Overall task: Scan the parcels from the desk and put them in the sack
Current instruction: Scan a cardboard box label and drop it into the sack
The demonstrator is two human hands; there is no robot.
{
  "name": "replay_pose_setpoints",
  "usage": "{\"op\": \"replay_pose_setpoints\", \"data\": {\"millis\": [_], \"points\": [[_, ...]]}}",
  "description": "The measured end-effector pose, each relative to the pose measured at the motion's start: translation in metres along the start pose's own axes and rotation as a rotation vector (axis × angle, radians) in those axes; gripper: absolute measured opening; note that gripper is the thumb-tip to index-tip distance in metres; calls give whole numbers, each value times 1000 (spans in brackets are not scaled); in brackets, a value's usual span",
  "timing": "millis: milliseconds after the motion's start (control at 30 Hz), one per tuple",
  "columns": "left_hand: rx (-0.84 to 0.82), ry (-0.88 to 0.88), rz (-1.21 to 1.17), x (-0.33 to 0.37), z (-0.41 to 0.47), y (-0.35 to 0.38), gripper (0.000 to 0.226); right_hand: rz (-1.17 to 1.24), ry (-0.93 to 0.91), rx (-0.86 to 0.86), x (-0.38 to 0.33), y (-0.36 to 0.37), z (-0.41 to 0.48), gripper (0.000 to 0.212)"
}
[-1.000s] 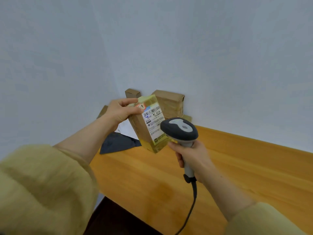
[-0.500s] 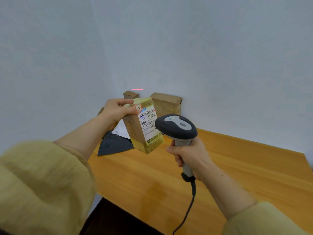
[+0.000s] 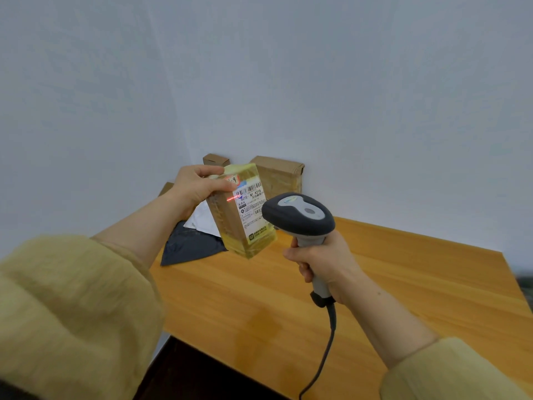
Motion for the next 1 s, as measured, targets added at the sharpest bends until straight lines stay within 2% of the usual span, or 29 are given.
{"op": "replay_pose_setpoints", "data": {"millis": [300,467,567,700,800,900,1000], "points": [[-12,-6,16,-7,9,-2,50,25,35,35,2,2,6,20],[-22,-17,13,-13,15,-1,56,35,42,35,6,2,8,14],[-60,-58,-25,-21,20,3,62,159,78,96,15,-1,8,11],[-257,-198,-66,-33,23,29,31,435,219,318,47,-25,7,12],[-432,-303,-78,-45,15,65,62,601,353,452,83,-57,-8,20],[-663,-335,-89,-48,-3,111,63,689,480,483,117,-87,-36,26],[-867,-289,-39,-40,-29,161,62,822,565,465,144,-114,-66,33]]}}
Point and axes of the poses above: each hand's wrist, its own z-axis towards the middle knuckle, its own y-axis out of the palm, x = y × z, the point moved 1 cm from there along z, towards the middle knuckle, and after that the axes turned 7 degrees about -z, right-handed, at the moved point
